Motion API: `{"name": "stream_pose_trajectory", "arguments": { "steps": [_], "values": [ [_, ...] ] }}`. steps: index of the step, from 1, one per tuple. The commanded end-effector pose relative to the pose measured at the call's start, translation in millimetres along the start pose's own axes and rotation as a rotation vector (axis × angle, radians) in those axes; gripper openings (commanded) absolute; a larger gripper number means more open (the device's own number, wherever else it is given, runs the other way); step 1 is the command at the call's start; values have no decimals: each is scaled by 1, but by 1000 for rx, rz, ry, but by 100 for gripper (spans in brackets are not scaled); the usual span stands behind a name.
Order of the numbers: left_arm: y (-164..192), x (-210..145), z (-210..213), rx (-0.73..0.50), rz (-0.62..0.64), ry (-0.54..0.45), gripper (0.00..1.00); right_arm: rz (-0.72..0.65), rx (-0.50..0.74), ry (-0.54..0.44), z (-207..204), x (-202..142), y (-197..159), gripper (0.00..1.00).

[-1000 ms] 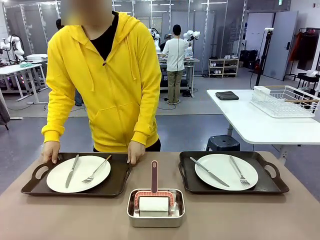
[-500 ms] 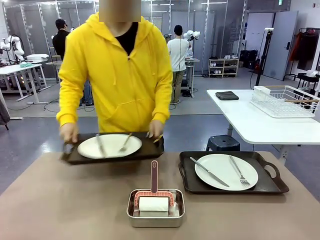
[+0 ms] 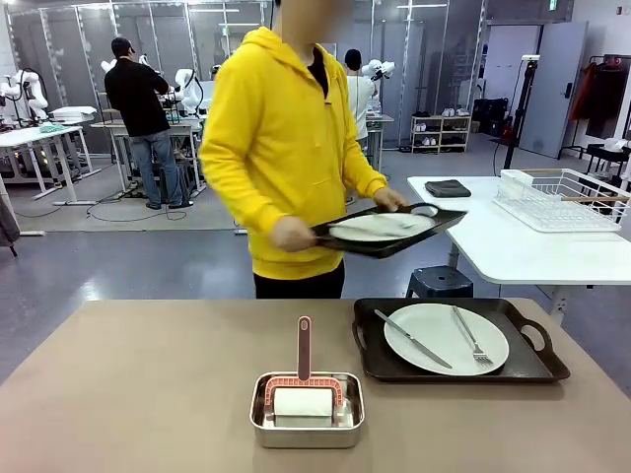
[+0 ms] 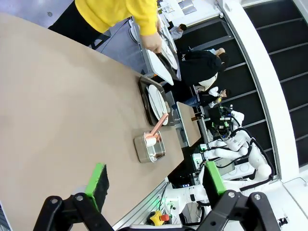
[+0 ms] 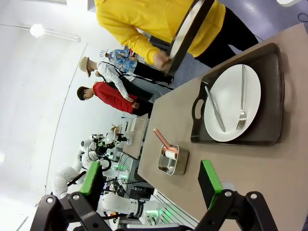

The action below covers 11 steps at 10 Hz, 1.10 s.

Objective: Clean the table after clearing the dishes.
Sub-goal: When the left (or right) Handle tray is removed, use the left hand (or right hand) to clean the left (or right) side of the table with the Lint Roller.

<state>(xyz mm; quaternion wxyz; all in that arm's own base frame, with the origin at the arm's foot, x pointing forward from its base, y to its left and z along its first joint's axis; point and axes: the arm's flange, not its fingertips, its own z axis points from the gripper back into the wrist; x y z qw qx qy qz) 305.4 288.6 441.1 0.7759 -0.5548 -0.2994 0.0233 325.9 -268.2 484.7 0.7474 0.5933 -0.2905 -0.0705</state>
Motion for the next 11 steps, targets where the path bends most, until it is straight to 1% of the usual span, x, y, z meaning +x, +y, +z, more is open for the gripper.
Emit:
{"name": "stream_pose_trajectory", "arguments": {
  "steps": [1,2,3,5,7,8,10,11],
  "values": [
    [0,0,0,0,0,0,100,3,7,-3,2,-2,2,100],
    [-14,12,-12,2,-81,52,100,3,7,-3,2,-2,2,100],
    [-28,27,-26,12,-132,96,100,3,7,-3,2,-2,2,100],
    [-65,59,-65,78,-226,219,100,3,7,-3,2,-2,2,100],
    [-108,83,-125,169,-364,330,100,3,7,-3,2,-2,2,100],
    [-138,94,-164,219,-477,405,100,3,7,-3,2,-2,2,100],
    [-188,103,-236,297,-660,569,100,3,7,-3,2,-2,2,100],
    [-212,103,-275,306,-748,645,100,3,7,-3,2,-2,2,100]
  ]
}}
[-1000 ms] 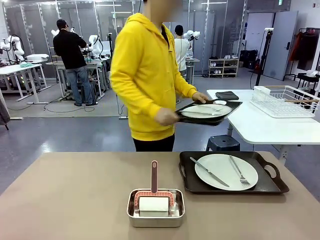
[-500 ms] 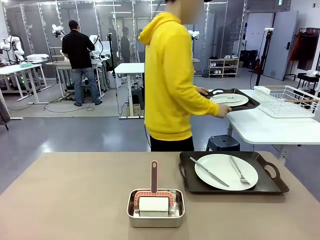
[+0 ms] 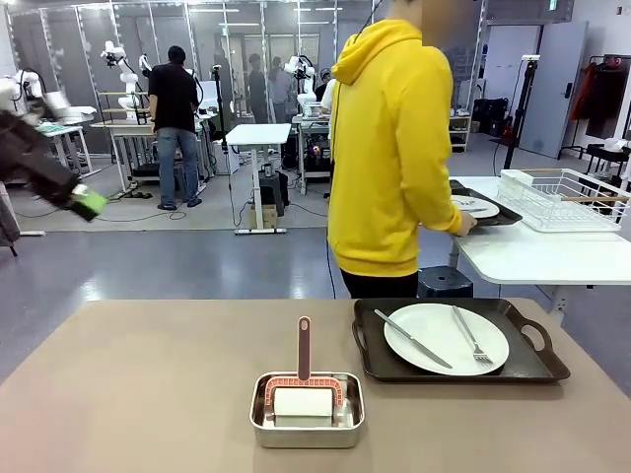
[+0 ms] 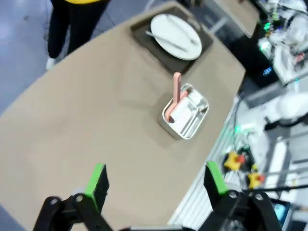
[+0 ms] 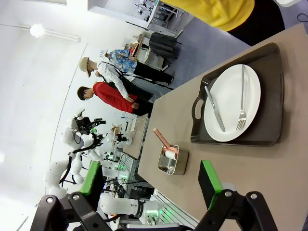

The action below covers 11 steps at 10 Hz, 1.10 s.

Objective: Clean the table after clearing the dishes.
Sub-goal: When the left (or right) Handle tray is removed, use the left hand (or right hand) to clean the left (or right) side of the table with the Lint Roller.

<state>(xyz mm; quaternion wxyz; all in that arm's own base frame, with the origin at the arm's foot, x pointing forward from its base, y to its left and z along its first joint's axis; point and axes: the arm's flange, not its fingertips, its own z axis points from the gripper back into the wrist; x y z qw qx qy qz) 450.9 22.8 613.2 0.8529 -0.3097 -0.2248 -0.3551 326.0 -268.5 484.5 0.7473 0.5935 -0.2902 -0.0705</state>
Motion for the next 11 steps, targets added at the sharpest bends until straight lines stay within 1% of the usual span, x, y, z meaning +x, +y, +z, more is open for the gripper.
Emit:
{"name": "stream_pose_trajectory", "arguments": {
  "steps": [1,2,3,5,6,8,9,10,11],
  "values": [
    [-21,50,-37,70,-179,170,100,3,7,-3,2,-2,3,100],
    [-38,76,-65,69,-260,270,100,3,7,-3,2,-2,3,100],
    [-49,97,-92,47,-312,340,100,3,7,-3,2,-2,3,100],
    [-65,120,-138,10,-396,461,100,3,7,-3,2,-2,3,100],
    [-71,123,-159,-15,-431,518,100,3,7,-3,2,-2,3,100],
    [-77,123,-179,-44,-461,562,100,3,7,-3,2,-2,3,100],
    [-79,123,-174,-46,-470,551,100,3,7,-3,2,-2,3,100],
    [-82,120,-156,-41,-486,533,100,3,7,-3,2,-2,3,100],
    [-78,119,-192,-44,-446,536,100,3,7,-3,2,-2,3,100]
  ]
}}
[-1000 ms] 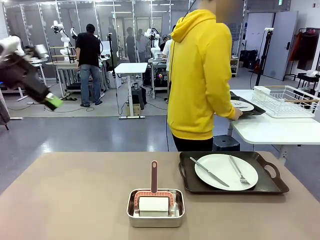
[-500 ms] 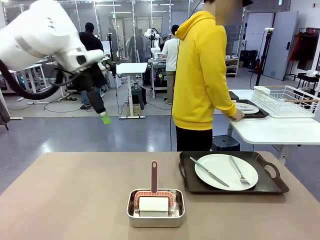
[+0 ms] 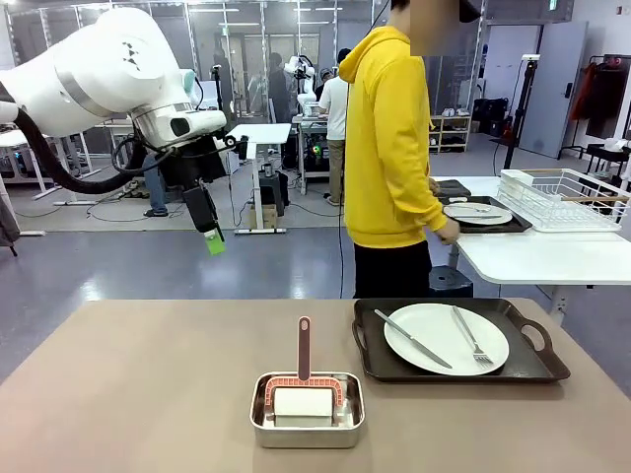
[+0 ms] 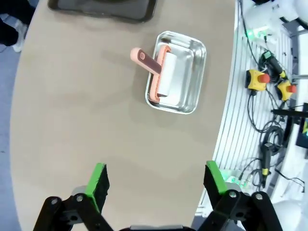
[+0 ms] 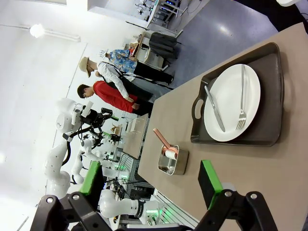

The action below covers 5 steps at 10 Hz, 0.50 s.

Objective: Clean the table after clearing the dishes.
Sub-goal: When the left (or right) Handle tray is removed, use the left hand (or right hand) to clean the left (or right) side of the table with the Lint Roller.

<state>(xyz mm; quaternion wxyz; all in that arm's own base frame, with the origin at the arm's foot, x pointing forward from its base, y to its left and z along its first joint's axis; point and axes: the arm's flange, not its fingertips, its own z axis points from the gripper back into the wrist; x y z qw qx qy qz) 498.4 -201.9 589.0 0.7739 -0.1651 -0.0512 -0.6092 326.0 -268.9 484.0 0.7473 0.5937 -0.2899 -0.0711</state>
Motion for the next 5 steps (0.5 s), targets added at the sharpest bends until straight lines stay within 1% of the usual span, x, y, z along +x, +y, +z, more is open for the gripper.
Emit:
{"name": "stream_pose_trajectory", "arguments": {
  "steps": [1,5],
  "values": [
    [4,3,-12,-7,9,3,100,4,7,-3,2,-2,3,100],
    [4,3,-12,-7,9,3,100,4,7,-3,2,-2,3,100]
  ]
}}
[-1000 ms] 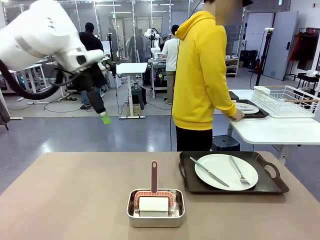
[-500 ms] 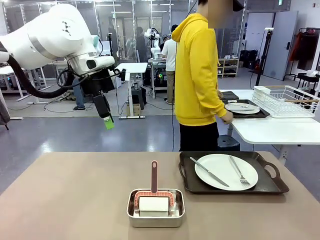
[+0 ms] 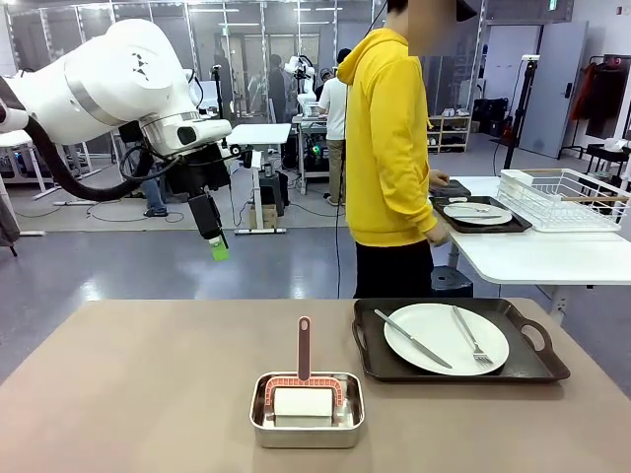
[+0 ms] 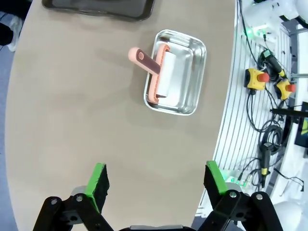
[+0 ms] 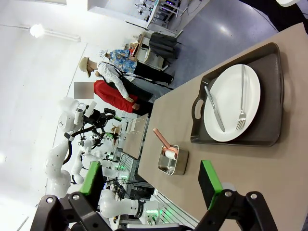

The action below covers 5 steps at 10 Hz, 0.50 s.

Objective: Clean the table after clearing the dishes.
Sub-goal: When the left (or right) Handle tray is removed, use the left hand (or right hand) to clean the left (or right) side of the table with the Lint Roller.

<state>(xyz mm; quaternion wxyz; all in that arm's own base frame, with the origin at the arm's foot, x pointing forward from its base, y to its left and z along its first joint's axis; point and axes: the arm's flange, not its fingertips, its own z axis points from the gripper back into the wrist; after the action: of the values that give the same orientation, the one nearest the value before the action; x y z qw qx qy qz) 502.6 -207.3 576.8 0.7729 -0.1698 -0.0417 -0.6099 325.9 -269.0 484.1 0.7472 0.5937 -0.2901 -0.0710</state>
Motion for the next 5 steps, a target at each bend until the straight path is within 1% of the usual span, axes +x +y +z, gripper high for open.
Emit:
{"name": "stream_pose_trajectory", "arguments": {
  "steps": [1,3,5],
  "values": [
    [0,0,0,0,0,0,100,4,7,-3,2,-2,3,100],
    [13,47,-23,11,-102,82,100,4,7,-3,2,-2,3,100],
    [24,82,-46,-44,-170,139,100,4,7,-3,2,-2,3,100]
  ]
}}
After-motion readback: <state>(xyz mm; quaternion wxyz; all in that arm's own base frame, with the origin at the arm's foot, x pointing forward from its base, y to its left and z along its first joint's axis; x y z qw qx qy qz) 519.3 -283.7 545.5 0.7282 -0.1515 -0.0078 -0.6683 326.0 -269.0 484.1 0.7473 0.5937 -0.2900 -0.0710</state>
